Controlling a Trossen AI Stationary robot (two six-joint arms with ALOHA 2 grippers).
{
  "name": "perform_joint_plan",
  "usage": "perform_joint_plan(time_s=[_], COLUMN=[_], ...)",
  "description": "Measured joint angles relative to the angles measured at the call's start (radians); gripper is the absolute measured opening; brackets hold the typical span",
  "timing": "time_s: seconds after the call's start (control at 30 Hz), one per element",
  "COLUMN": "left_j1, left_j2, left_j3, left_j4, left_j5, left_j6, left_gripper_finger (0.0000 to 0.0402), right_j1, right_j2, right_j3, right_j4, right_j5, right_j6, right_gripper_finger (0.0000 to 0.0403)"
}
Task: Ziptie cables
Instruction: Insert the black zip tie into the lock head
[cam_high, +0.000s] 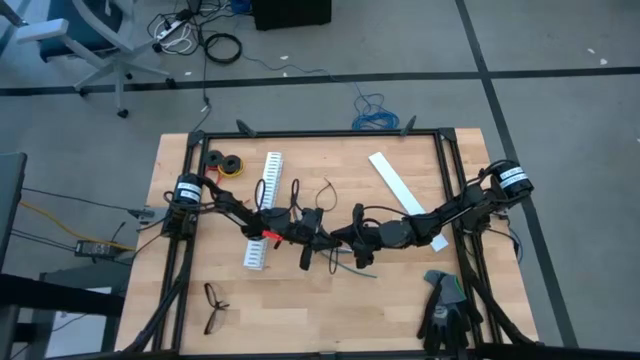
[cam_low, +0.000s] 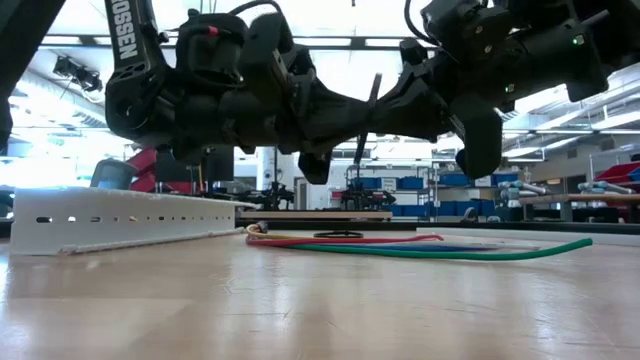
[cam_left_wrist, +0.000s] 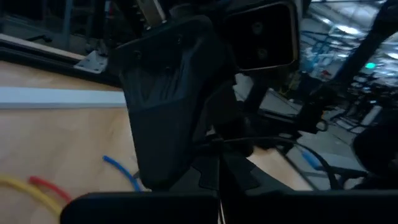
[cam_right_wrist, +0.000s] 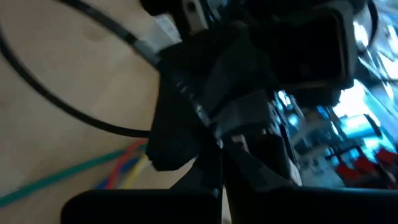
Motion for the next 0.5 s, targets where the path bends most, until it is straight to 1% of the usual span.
perform_joint_plan(time_s=[0.07,0.23,0.37,0.43,0.5], left_j1=[0.000,-0.002,-0.002,-0.002,-0.002], left_j2=[0.000,0.000,0.000,0.000,0.000], left_j3=[-0.004,-0.004,-0.024,-0.040,-0.055], left_j4=[0.000,-0.004,-0.004,-0.002,0.000], left_j5=[-0.020,-0.017,-0.024,-0.044,-0.085], left_j6=[0.012,0.014,0.027,0.021,0.011], left_gripper_finger=[0.0001,0.0001,0.0001,0.0001,0.0001], right_j1=[-0.006,-0.030,-0.046,-0.050,-0.051], right_j2=[0.000,0.000,0.000,0.000,0.000], right_j3=[0.000,0.000,0.000,0.000,0.000], right_j4=[-0.005,-0.021,-0.029,-0.029,-0.034], right_j5=[0.047,0.123,0.130,0.136,0.153], right_j6=[0.006,0.038,0.066,0.101,0.137], right_gripper_finger=[0.0000,0.0000,0.0000,0.0000,0.0000])
